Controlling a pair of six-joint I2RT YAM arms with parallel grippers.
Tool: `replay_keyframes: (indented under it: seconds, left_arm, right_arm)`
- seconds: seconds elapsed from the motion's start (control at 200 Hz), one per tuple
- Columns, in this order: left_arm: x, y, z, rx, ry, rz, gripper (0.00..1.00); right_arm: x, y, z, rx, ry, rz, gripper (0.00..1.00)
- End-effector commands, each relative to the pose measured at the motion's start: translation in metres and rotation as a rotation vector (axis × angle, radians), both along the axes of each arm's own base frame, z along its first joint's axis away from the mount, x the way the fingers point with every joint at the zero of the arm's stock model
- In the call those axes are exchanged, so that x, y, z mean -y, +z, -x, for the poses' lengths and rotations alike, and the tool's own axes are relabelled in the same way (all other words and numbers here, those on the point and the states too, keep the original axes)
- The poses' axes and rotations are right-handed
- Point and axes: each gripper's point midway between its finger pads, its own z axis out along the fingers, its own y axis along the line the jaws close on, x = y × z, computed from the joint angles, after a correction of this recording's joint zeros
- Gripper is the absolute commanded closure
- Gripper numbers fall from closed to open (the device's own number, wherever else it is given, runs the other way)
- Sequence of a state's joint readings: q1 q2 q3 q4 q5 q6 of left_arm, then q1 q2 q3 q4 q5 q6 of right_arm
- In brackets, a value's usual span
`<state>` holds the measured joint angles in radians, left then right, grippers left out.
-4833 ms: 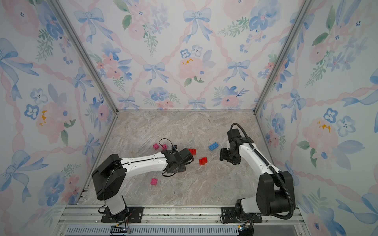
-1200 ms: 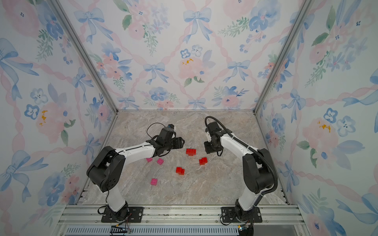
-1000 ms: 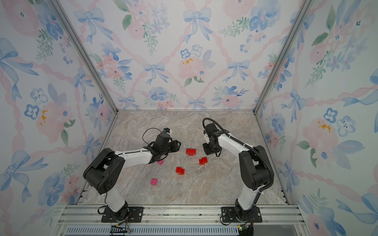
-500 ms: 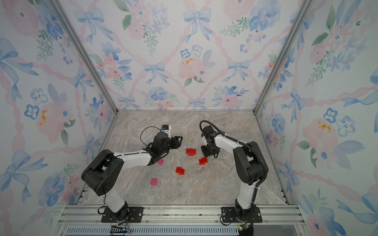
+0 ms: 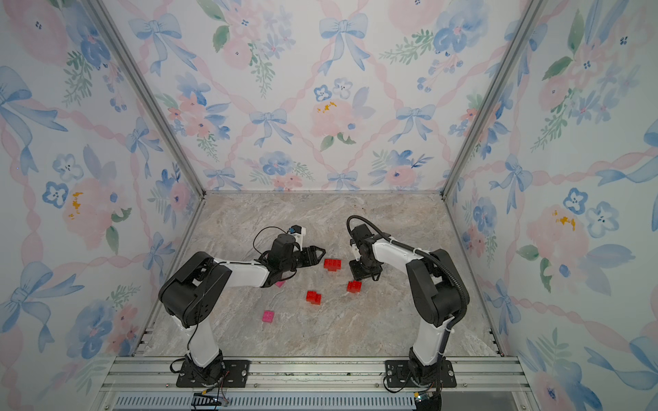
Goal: Assemble the letter v with lego
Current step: Adjust the lego brick at the center of the board, then pick up the lego brick from the center of the board.
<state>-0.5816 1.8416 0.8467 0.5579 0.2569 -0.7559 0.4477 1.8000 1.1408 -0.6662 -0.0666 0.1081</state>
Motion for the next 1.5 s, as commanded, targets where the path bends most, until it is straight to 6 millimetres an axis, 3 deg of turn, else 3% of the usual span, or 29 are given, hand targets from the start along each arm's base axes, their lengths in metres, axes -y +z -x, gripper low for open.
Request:
replay_keyframes:
  seconds: [0.0, 0.19, 0.405, 0.605, 0.89, 1.255, 1.495]
  left_arm:
    - [0.012, -0.003, 0.014, -0.039, -0.093, 0.060, 0.27]
    - [0.020, -0.019, 0.022, -0.115, -0.152, 0.092, 0.20]
    - [0.019, -0.034, 0.026, -0.200, -0.156, 0.121, 0.24]
    - [0.030, -0.032, 0.027, -0.227, -0.199, 0.155, 0.29]
    - [0.035, -0.040, 0.030, -0.259, -0.217, 0.162, 0.36]
    - [0.035, -0.041, 0.030, -0.270, -0.212, 0.167, 0.47]
    - [0.033, -0.045, 0.030, -0.276, -0.201, 0.162, 0.49]
  right_arm:
    - [0.004, 0.020, 0.014, -0.018, -0.048, -0.039, 0.53]
    - [0.029, 0.060, 0.009, 0.072, -0.070, -0.063, 0.35]
    - [0.007, 0.072, 0.042, 0.128, 0.214, -0.017, 0.23]
    - [0.001, 0.058, 0.046, 0.117, 0.334, 0.000, 0.22]
    - [-0.028, 0.039, 0.047, 0.104, 0.446, -0.097, 0.32]
    - [-0.026, 0.006, 0.051, 0.027, 0.451, -0.053, 0.41]
    - [-0.024, -0.004, 0.053, -0.001, 0.448, -0.031, 0.47]
